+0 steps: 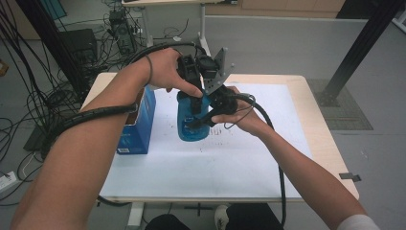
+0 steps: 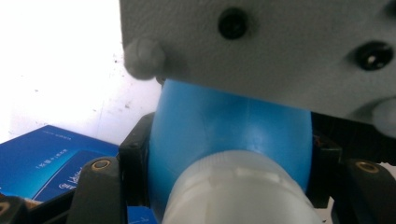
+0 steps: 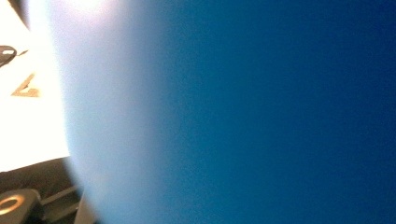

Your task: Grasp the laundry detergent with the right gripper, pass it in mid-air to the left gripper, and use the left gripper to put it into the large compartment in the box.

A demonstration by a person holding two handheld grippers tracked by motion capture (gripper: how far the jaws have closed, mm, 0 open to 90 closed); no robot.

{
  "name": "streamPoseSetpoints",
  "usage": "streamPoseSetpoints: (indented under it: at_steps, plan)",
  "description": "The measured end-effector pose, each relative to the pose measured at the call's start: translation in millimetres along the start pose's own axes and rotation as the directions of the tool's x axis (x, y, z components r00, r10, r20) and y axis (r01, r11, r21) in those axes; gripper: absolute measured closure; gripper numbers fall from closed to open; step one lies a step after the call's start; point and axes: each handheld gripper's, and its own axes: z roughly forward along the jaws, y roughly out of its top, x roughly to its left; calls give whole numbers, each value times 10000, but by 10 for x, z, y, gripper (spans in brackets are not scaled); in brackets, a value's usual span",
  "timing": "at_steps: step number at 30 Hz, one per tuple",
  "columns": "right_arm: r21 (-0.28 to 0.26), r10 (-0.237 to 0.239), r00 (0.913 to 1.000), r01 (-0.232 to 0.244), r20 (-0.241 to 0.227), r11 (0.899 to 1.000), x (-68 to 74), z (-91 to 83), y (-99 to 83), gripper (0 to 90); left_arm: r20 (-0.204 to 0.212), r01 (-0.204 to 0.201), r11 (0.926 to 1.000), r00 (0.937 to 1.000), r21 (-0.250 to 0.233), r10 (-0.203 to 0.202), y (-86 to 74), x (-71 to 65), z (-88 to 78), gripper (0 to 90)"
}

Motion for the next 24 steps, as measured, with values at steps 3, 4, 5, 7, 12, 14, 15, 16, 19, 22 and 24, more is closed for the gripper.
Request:
streamPoseSetpoints:
  at_steps: [3,4,5,7,12,14,15,16,19,22,24]
  plan:
    - [3,5,10000,-5,-12,10000,-1,2,-1,416,12,-12,10000,10000,6,12,-1,2,5,369]
    - [5,11,10000,-11,-17,10000,-1,2,-2,416,7,-9,10000,10000,12,9,1,1,4,369]
    - [3,15,10000,-15,-19,10000,-1,3,-2,416,-2,-18,10000,10000,21,18,2,1,3,369]
    - [-4,21,10000,-21,-22,10000,-2,3,-2,416,-17,-23,10000,10000,16,23,4,0,2,369]
    - [-26,5,10000,-5,1,10000,-3,-1,-1,415,-50,-10,10000,10000,31,10,6,-5,-3,369]
    - [-48,-11,10000,11,-2,10000,-5,1,-1,414,-44,11,10000,10000,18,-11,7,-6,-3,369]
    - [-55,-7,10000,7,-10,10000,-5,2,-1,414,-42,-1,10000,10000,30,1,5,-4,-4,369]
    - [-53,-12,10000,12,-10,10000,-5,3,0,414,-32,19,10000,10000,34,-19,3,-5,-3,369]
    - [-56,-15,10000,15,3,10000,-4,5,0,412,-37,14,10000,10000,57,-14,2,-4,-7,369]
    - [-84,13,10000,-13,11,10000,-3,5,1,410,-61,33,10000,10000,-9,-33,0,-7,-8,369]
    - [-133,-13,10000,14,71,9999,-7,0,2,407,-82,42,10000,10000,-47,-43,-2,-7,-15,369]
